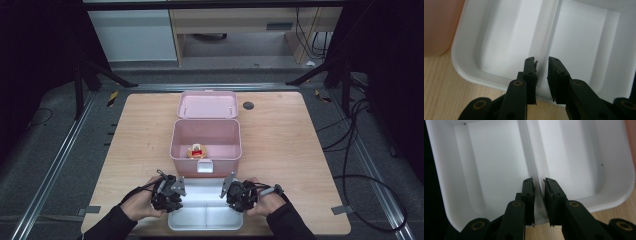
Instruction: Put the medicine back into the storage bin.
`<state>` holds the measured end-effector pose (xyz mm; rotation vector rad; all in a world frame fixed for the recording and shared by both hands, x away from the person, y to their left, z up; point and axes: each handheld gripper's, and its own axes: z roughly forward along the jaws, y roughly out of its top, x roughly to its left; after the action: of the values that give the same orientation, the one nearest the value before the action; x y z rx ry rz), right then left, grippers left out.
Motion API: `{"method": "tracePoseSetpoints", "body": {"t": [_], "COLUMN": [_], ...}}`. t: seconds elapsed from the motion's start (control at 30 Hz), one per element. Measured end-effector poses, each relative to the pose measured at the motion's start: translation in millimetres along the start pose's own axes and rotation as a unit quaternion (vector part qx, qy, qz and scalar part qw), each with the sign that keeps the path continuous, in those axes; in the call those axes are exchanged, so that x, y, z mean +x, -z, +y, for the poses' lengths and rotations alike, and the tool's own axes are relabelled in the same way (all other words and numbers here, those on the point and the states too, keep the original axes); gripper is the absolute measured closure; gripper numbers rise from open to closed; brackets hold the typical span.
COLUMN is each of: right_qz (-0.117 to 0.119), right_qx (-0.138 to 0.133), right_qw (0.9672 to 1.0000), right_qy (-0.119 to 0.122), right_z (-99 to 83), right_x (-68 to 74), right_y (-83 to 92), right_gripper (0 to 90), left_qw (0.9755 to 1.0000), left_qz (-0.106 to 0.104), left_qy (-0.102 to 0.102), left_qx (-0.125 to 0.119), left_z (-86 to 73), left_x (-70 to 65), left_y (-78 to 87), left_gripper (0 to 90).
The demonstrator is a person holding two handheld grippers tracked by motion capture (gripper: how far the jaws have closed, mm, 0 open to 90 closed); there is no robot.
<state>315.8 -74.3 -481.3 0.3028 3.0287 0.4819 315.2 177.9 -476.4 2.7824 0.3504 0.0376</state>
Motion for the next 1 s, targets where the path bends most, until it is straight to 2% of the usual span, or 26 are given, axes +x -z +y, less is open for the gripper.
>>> {"method": "tracePoseSetpoints", "body": {"t": [0.03,0.17,0.33,0.47,0.53,0.63,0.8,0.83,0.9,0.93,0.97,1.0], "right_qz": [0.002,0.002,0.008,0.014,0.013,0.012,0.018,0.019,0.019,0.019,0.019,0.019], "right_qx": [0.005,0.003,0.005,0.003,0.003,-0.003,-0.004,-0.004,-0.004,-0.006,-0.008,-0.008], "right_qw": [1.0000,1.0000,1.0000,0.9999,0.9999,0.9999,0.9998,0.9998,0.9998,0.9998,0.9997,0.9997], "right_qy": [0.006,0.003,0.002,0.001,0.002,0.000,0.004,0.005,0.006,0.007,0.010,0.010], "right_z": [1.0,2.7,3.7,3.8,4.3,4.1,3.9,4.2,4.4,5.4,6.3,6.3], "right_x": [-0.6,-2.1,-3.0,-3.0,-1.4,1.3,9.4,12.8,13.2,15.7,16.7,16.7], "right_y": [-1.8,-2.6,-2.6,-1.3,1.1,8.4,20.3,28.0,30.1,40.5,45.3,45.3], "right_gripper": [78.6,83.0,83.9,84.6,84.8,84.8,85.2,85.0,84.9,84.8,84.8,84.8], "left_qw": [1.0000,0.9998,0.9998,0.9995,0.9995,0.9995,0.9990,0.9987,0.9984,0.9982,0.9985,0.9985], "left_qz": [0.001,0.003,0.003,-0.009,-0.009,-0.012,-0.021,-0.021,-0.019,-0.016,-0.016,-0.016], "left_qy": [-0.002,-0.008,-0.012,-0.025,-0.026,-0.030,-0.040,-0.046,-0.052,-0.057,-0.053,-0.053], "left_qx": [0.007,0.016,0.015,0.017,0.015,0.006,0.009,0.010,0.012,0.010,0.005,0.005], "left_z": [0.8,1.4,0.9,1.3,1.3,2.0,6.3,8.8,10.5,11.7,13.0,13.0], "left_x": [0.3,0.9,2.7,4.0,3.7,-0.2,-7.9,-13.1,-16.8,-19.2,-22.7,-22.7], "left_y": [-2.3,-4.8,-4.6,-2.6,-1.3,8.5,19.5,25.9,31.7,36.6,45.2,45.2], "left_gripper": [76.7,78.8,82.6,84.1,84.6,84.8,85.2,85.9,86.1,86.5,86.6,86.6]}}
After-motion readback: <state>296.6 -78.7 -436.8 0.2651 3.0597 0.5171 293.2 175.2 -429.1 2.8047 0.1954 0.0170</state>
